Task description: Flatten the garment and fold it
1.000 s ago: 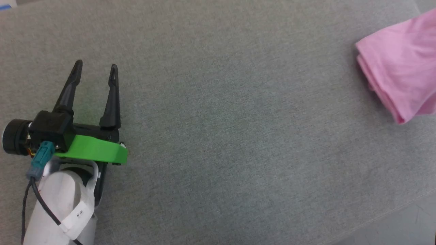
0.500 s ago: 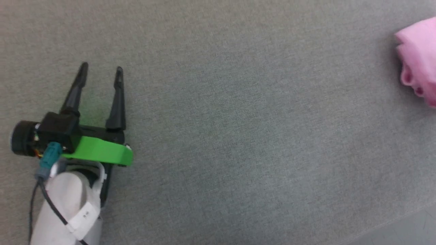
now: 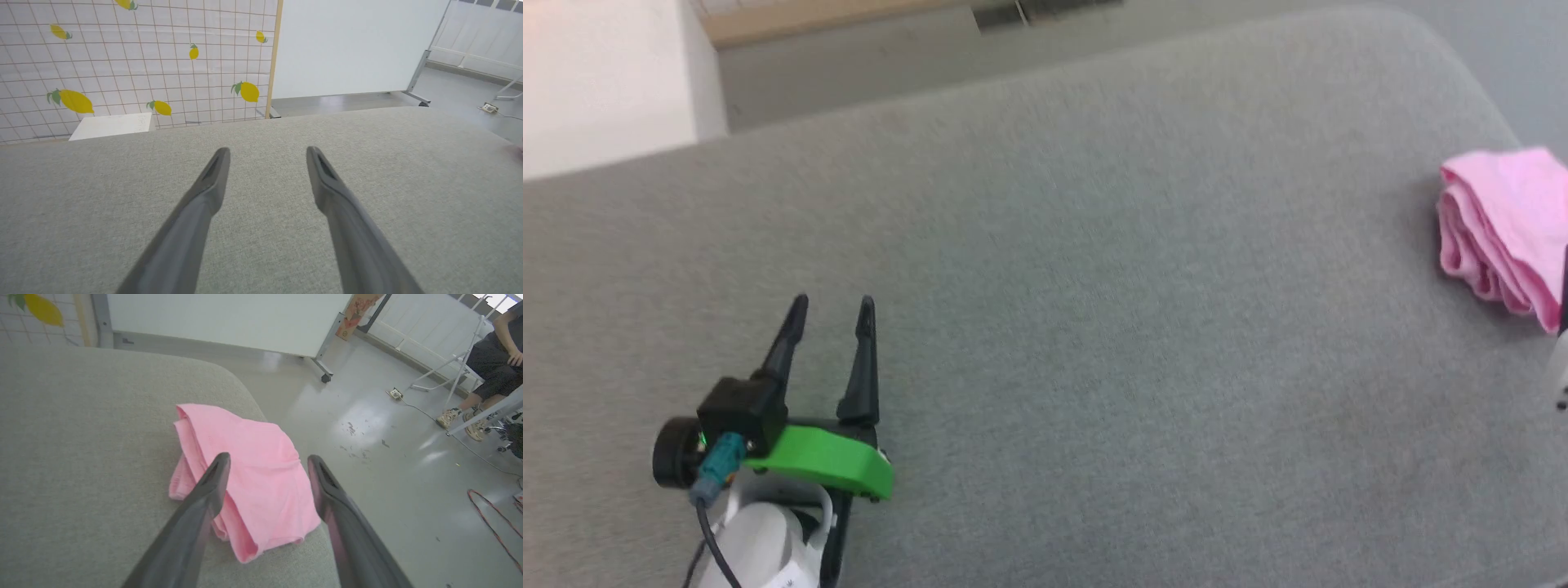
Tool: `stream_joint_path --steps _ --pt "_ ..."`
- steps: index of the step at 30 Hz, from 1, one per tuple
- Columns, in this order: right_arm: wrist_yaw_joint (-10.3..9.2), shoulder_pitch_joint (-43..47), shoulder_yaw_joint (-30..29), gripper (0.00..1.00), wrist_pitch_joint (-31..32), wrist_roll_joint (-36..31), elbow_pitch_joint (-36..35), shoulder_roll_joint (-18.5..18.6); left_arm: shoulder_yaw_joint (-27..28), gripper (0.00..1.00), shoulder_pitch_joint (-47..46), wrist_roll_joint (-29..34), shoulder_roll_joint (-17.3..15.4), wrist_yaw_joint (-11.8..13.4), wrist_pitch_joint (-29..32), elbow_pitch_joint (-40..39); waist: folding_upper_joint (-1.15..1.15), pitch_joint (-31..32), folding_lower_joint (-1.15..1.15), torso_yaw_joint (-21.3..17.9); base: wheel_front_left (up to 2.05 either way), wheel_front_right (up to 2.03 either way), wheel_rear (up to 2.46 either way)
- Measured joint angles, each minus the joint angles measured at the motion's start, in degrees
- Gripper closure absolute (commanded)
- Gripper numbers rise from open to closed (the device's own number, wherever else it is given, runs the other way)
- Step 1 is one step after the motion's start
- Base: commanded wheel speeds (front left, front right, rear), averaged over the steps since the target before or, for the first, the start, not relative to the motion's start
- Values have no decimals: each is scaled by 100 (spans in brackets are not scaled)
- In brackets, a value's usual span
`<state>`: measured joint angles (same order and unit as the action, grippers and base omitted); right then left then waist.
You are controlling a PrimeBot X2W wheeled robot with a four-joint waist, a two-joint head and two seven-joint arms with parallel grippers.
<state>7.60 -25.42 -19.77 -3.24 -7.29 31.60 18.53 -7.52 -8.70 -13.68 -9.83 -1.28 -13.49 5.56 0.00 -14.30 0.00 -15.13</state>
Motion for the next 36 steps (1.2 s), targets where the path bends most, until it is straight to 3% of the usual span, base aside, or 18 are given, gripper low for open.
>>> stream_joint_path --steps 7,16,26,36 --pt "-1 1251 194 0 -275 756 -1539 -606 -38 0 224 -205 188 27 -52 167 0 688 0 383 0 0 0" --pt "-1 2337 573 0 -274 983 -3036 -1347 -88 0 377 -313 307 -9 -84 417 0 1168 0 1173 0 0 0" --pt "-1 2697 1169 0 -244 978 -3288 -1526 -191 0 395 -242 359 -19 -108 645 0 1507 0 1865 0 0 0" --pt "-1 3002 1282 0 -285 1096 -3268 -1553 -202 0 463 -183 452 -24 -123 662 0 1645 0 1997 0 0 0"
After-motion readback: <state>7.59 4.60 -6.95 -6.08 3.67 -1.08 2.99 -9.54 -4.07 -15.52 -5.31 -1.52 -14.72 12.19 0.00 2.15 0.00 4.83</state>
